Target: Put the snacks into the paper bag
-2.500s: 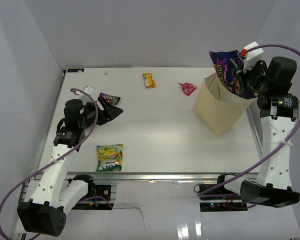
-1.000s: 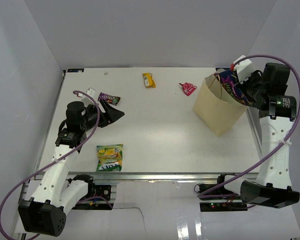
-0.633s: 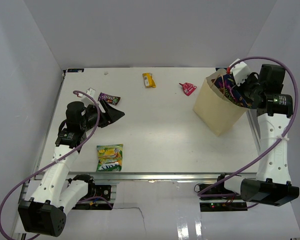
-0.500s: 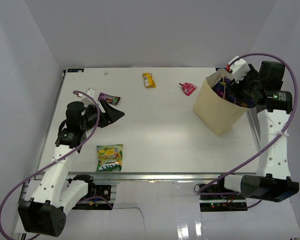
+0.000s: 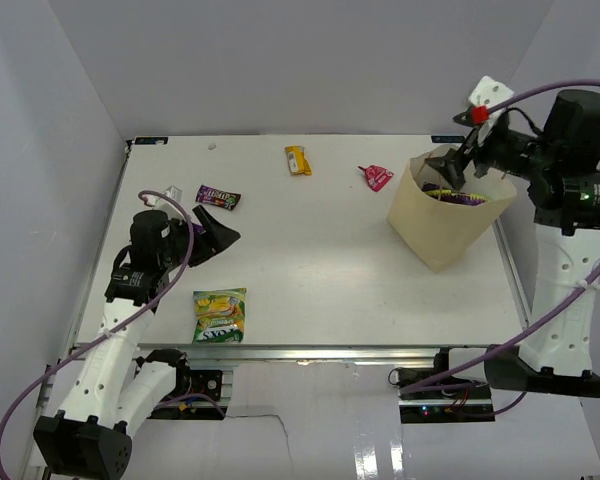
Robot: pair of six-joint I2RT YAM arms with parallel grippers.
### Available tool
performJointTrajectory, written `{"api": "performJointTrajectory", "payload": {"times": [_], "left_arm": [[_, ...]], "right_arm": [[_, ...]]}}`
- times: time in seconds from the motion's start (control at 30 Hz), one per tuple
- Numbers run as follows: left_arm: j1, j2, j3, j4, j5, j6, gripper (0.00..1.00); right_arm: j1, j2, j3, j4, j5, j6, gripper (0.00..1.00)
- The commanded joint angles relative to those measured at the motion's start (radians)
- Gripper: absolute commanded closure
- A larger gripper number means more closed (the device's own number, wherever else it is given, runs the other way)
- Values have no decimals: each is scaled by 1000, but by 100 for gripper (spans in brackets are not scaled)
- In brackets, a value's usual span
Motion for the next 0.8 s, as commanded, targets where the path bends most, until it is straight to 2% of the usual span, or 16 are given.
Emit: {"api": "performJointTrajectory", "payload": {"times": [0.0,0.03,0.07,0.1,0.13,0.23,0.3,0.33,0.4,0.47,0.53,0.57,0.67,0.77], "left_arm": [[4,-46,34,-182,-197,-72,14],[4,-52,34,-217,-241,-102,15],[4,-62,34,-247,-316,-168,16],[5,-77,33,-312,-353,-210,16],[5,-83,31,-346,-433,-250,18],[5,-95,57,-484,-516,-351,19],[7,-103,106,-555,-568,-356,18],[5,-109,126,-566,-575,-341,18],[5,-143,186,-562,-546,-257,18],[5,-192,224,-519,-480,-190,18],[7,-239,255,-454,-415,-89,18],[5,-281,260,-415,-397,-84,18],[5,-322,292,-405,-385,-86,17],[5,-335,324,-445,-381,-96,17]], "right_arm": [[203,-29,-142,-79,-202,116,10],[380,-43,-208,-62,-151,119,10],[450,-54,-274,-34,-94,139,10],[554,-57,-386,25,29,166,10],[600,-48,-432,49,91,209,11],[768,28,-549,148,318,278,9],[839,117,-577,208,351,395,9],[853,148,-582,306,350,463,8],[894,238,-589,460,255,647,6],[939,351,-576,538,253,862,5],[1006,433,-539,608,250,993,2],[1029,508,-527,632,268,1101,2],[1137,649,-432,609,372,1237,4],[1178,743,-364,578,440,1317,6]]}}
